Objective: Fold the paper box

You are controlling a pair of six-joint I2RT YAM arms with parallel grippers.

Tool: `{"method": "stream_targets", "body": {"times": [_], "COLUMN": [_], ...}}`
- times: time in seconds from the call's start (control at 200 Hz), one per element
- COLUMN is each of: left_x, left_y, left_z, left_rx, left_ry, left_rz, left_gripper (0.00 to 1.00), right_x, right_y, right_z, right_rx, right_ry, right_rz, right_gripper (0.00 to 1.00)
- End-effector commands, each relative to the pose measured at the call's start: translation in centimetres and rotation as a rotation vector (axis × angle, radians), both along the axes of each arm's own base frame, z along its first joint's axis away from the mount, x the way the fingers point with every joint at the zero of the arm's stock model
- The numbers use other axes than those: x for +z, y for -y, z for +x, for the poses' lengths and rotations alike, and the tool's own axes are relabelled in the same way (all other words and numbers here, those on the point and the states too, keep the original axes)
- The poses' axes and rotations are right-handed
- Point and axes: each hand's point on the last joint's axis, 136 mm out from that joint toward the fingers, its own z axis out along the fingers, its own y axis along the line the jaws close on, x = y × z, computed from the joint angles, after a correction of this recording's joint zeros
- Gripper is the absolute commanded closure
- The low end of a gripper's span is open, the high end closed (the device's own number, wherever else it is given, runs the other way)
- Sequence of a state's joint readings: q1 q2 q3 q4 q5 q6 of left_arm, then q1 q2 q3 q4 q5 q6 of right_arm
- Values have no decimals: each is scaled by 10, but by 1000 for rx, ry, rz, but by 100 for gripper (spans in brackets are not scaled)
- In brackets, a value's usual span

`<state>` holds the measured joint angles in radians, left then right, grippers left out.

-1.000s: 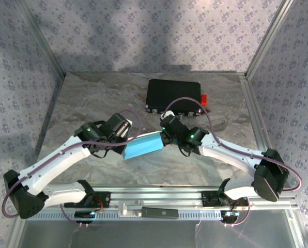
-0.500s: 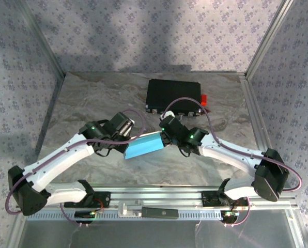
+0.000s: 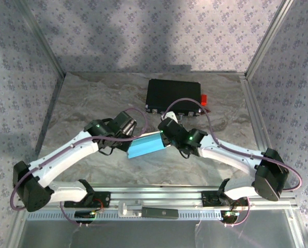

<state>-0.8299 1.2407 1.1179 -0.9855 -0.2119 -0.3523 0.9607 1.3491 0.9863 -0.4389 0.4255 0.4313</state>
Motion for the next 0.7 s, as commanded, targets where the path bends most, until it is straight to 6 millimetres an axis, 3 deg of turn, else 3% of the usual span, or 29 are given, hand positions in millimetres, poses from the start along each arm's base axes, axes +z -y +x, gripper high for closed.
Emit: {"method": "stream_targets", "body": {"times": [0.0,0.7], "left_x": [11,3], "left_y": [18,26], "left_z": [11,22], "left_rx": [55,216], "left_ry": [6,0], "left_rz": [-118,-282], "left_gripper": [100,100], "right_x": [1,4], "right_y": [-4,-9], "right_z": [-4,-18], "right_rx": [-35,-93], "right_ry": [13,89], "right_rz": [2,-6], "right_gripper": [100,100]}}
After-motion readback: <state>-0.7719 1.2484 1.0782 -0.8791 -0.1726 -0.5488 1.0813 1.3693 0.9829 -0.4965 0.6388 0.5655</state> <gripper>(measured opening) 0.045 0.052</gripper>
